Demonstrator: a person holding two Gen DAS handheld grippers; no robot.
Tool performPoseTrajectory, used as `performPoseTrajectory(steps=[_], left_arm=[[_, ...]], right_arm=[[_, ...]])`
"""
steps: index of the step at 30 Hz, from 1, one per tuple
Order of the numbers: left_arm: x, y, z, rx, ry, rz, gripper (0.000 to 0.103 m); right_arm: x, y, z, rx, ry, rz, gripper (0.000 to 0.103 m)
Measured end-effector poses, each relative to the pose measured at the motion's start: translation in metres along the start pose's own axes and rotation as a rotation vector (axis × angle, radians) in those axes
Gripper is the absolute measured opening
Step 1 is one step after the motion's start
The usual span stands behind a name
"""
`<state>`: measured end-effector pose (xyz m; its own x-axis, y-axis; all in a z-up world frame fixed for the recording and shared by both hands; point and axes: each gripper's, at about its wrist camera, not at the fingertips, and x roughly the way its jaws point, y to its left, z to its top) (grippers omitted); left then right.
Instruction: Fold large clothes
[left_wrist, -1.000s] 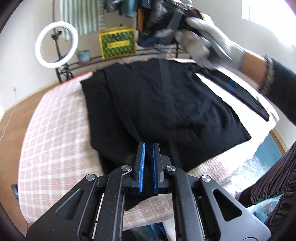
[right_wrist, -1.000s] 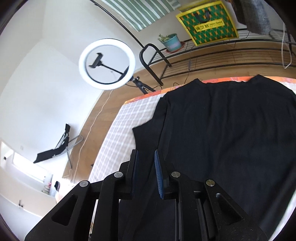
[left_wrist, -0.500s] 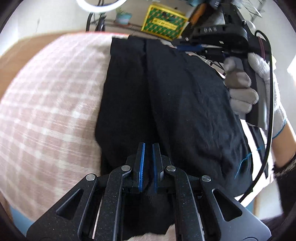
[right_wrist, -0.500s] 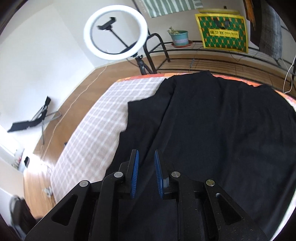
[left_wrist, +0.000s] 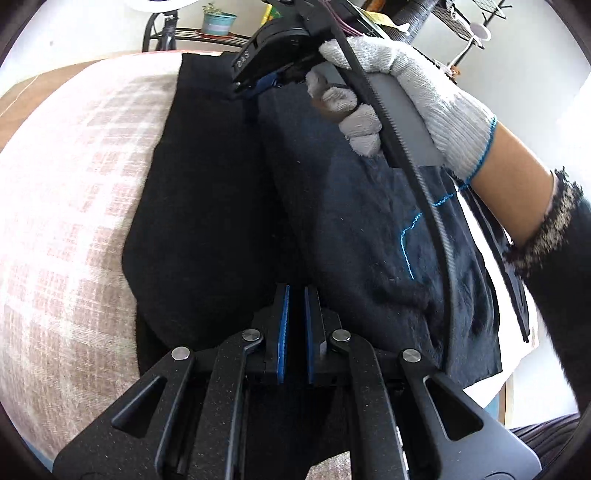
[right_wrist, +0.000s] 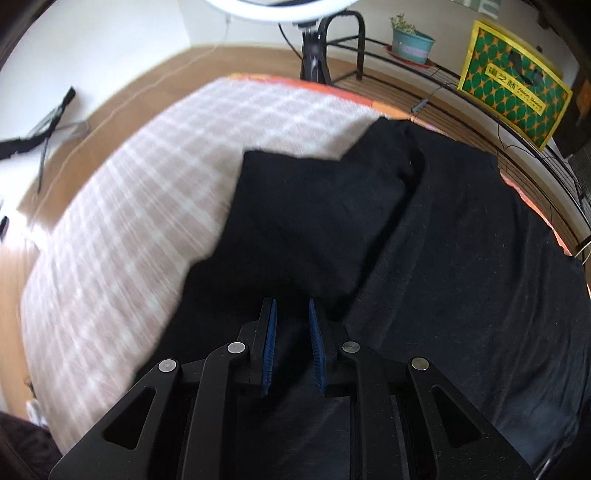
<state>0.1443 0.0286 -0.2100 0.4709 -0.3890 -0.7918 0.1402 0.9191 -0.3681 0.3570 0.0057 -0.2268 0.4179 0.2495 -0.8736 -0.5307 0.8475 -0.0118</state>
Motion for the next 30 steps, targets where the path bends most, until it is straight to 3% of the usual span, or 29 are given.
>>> performPoseTrajectory(steps=[2, 8, 11, 14, 18, 23, 27, 30], left_arm=[[0.004, -0.008, -0.004, 0.016, 0.011, -0.003, 0.004], [0.010, -0.028, -0.014, 0.105, 0.033, -0.025, 0.004], [0.015, -0.046, -0.022, 0.186, 0.061, -0.043, 0.004], [0.013, -0.058, -0.029, 0.242, 0.057, -0.030, 0.004], [0.000, -0.060, -0.026, 0.238, 0.034, -0.030, 0.004], [-0.046, -0.050, -0.029, 0.244, -0.062, -0.022, 0.004], [-0.085, -0.027, -0.026, 0.210, -0.157, 0.022, 0.004], [-0.105, 0.005, -0.022, 0.107, -0.183, 0.048, 0.004]], right_arm=[[-0.003, -0.012, -0.005, 0.008, 0.005, -0.004, 0.013], [-0.021, -0.053, -0.020, 0.043, 0.021, -0.084, 0.013], [-0.023, -0.086, -0.030, 0.135, 0.043, -0.151, 0.013], [-0.031, -0.103, -0.040, 0.211, 0.014, -0.111, 0.013], [-0.054, -0.108, -0.053, 0.265, -0.043, -0.074, 0.014], [-0.104, -0.085, -0.070, 0.286, -0.142, 0.021, 0.014], [-0.153, -0.060, -0.095, 0.271, -0.205, 0.056, 0.014], [-0.184, -0.042, -0.120, 0.287, -0.238, 0.108, 0.015]])
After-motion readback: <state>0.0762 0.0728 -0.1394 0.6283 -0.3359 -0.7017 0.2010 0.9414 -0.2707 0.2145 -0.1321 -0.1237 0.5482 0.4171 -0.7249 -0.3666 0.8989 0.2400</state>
